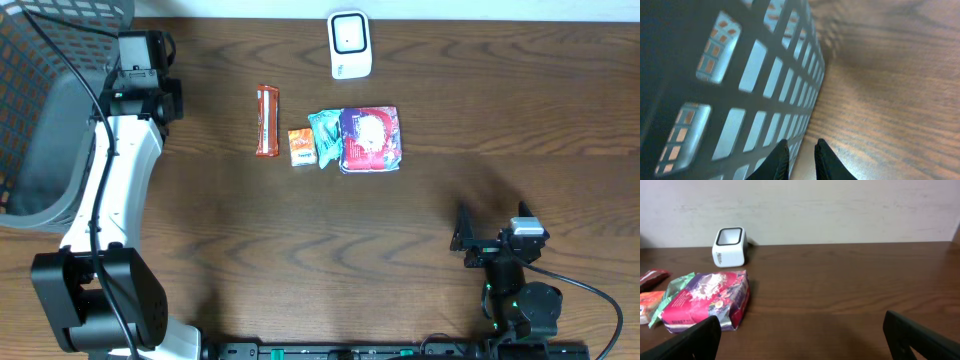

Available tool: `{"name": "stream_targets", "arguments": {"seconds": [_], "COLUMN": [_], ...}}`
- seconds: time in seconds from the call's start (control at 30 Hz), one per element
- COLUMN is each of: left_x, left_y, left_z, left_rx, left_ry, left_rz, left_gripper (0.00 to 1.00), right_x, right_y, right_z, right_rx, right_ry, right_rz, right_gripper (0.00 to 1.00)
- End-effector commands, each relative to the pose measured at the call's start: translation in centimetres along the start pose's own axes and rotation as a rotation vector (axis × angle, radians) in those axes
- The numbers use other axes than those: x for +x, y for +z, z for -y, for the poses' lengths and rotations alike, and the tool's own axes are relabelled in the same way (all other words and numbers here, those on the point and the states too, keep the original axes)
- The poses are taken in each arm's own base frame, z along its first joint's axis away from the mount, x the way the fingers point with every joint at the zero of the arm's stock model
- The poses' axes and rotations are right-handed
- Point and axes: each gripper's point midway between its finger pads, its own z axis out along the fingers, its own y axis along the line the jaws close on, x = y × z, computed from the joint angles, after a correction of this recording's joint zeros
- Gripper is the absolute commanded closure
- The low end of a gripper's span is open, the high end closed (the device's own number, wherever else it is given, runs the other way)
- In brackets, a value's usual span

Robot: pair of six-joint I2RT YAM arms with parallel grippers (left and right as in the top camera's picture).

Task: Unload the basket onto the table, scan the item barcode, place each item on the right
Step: 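Withdraw the left gripper back toward the basket edge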

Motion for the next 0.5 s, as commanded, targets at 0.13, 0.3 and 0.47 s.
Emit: {"name": "stream_targets", "arguments": {"seconds": [0.13, 0.3, 0.47], "left_x": [-2.2, -2.6, -3.1], "left_y": [-1.6, -0.8, -0.4], "left_z": [-0.2, -1.7, -3.9], "left_rx": [-0.003, -0.029, -0.062], "left_ry": [-0.019, -0.051, -0.099], "left_rz": [0.081, 0.095, 0.119], "left_gripper": [0.81, 0.81, 0.81], "right_x": [0.2, 0.2, 0.2], "right_y": [0.0, 0.0, 0.0], "right_z": [0.1, 0.1, 0.1], "right_rx": [0.006, 0.006, 0.006], "right_ry": [-0.014, -0.014, -0.014], "right_rz": [-0.004, -0.004, -0.003], "right_gripper": [0.01, 0.01, 0.01]}}
